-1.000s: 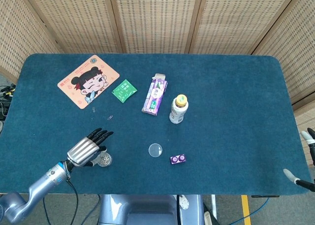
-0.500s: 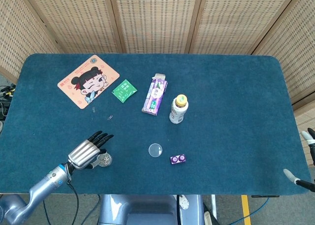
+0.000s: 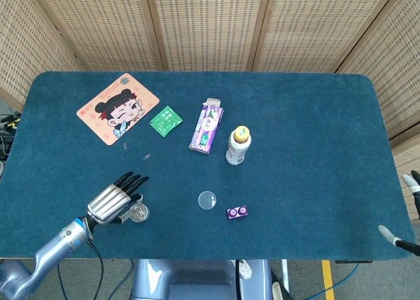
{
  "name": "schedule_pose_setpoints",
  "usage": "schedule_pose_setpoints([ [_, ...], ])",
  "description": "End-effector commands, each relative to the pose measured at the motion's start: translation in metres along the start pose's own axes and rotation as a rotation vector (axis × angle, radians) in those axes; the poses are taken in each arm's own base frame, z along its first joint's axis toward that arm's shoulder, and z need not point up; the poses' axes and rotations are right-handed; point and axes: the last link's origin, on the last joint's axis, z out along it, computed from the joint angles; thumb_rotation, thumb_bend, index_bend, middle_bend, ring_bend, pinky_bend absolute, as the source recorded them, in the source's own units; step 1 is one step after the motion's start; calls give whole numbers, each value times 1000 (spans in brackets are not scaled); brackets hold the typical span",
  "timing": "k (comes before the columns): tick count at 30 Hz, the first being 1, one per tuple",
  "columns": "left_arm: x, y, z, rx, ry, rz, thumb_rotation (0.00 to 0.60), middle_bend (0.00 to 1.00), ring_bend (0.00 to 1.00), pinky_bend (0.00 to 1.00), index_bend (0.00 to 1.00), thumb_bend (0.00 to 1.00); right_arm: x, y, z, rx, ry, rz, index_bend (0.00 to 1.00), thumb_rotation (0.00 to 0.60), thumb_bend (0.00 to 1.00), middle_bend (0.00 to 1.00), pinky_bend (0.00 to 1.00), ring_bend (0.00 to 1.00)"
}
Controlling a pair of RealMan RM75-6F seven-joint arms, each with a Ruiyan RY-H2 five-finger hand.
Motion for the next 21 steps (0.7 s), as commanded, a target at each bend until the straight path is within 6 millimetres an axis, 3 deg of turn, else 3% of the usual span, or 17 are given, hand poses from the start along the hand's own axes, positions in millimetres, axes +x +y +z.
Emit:
schedule_pose_setpoints([
  [1, 7, -2, -2, 7, 25, -7, 600, 0, 0, 0, 399, 409, 0, 0, 0, 0, 1, 0, 37, 600, 0, 0, 0, 0],
  [5, 26, -13, -14, 76, 107, -55, 600, 0, 0, 0, 311, 372, 0, 0, 0, 0, 0, 1, 37, 600, 0, 0, 0, 0],
  [7, 34, -26, -29, 182, 154, -85, 600, 0, 0, 0, 154, 278, 1, 1, 0, 0, 3, 2, 37, 600, 0, 0, 0, 0],
  [10, 38, -32, -49, 308, 197, -125, 600, 0, 0, 0, 3, 125, 1, 1, 0, 0, 4, 3, 37, 600, 0, 0, 0, 0],
  [13, 42, -37, -72, 431, 259, -186, 600, 0, 0, 0, 0, 4, 1, 2, 0, -2, 3, 2, 37, 600, 0, 0, 0, 0],
  [14, 43, -39, -80, 465, 282, -198, 600, 0, 0, 0, 0, 0, 1, 2, 0, -2, 2, 1, 37, 600, 0, 0, 0, 0],
  [16, 41, -46, -118, 616, 307, -199, 600, 0, 0, 0, 0, 0, 1, 1, 0, 5, -5, -5, 37, 600, 0, 0, 0, 0],
  [21, 39, -46, -147, 740, 309, -217, 600, 0, 0, 0, 0, 0, -1, -1, -1, 12, -5, -15, 37, 600, 0, 0, 0, 0],
])
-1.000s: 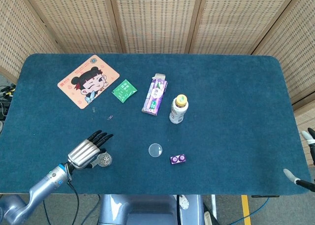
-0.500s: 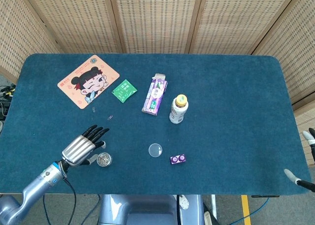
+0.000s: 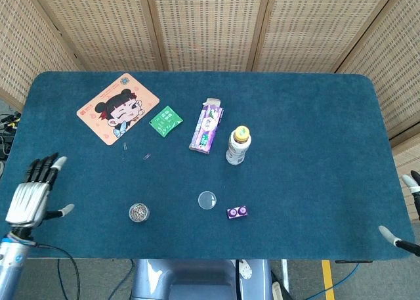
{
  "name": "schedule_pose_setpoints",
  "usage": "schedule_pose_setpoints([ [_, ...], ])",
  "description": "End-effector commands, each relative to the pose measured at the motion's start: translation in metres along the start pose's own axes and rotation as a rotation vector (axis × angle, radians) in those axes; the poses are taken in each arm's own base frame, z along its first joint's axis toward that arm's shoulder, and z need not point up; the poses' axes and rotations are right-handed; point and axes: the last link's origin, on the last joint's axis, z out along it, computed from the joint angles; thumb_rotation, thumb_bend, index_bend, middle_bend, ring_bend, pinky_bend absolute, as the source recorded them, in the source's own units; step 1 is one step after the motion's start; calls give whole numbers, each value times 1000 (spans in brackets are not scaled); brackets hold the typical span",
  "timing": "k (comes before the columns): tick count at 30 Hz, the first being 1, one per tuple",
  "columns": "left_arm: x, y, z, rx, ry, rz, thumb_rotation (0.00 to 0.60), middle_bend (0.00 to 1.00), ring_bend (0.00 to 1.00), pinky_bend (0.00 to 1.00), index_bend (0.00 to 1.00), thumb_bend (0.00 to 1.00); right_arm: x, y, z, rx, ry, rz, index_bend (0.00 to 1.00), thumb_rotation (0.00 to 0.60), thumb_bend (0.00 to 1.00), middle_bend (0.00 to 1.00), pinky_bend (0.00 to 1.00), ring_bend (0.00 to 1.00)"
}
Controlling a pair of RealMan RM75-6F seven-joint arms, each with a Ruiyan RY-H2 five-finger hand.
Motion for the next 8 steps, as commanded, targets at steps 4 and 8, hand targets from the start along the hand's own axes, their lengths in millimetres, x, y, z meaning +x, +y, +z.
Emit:
schedule_pose_setpoints([
  [4, 8, -24, -22, 114, 23, 2, 600, 0, 0, 0, 0, 0, -1, -1, -2, 3, 6, -13, 37, 600, 0, 0, 0, 0],
  [8, 6, -29, -20, 106, 25, 11, 600, 0, 0, 0, 0, 0, -1, -2, -2, 1, 15, -21, 37, 600, 0, 0, 0, 0],
])
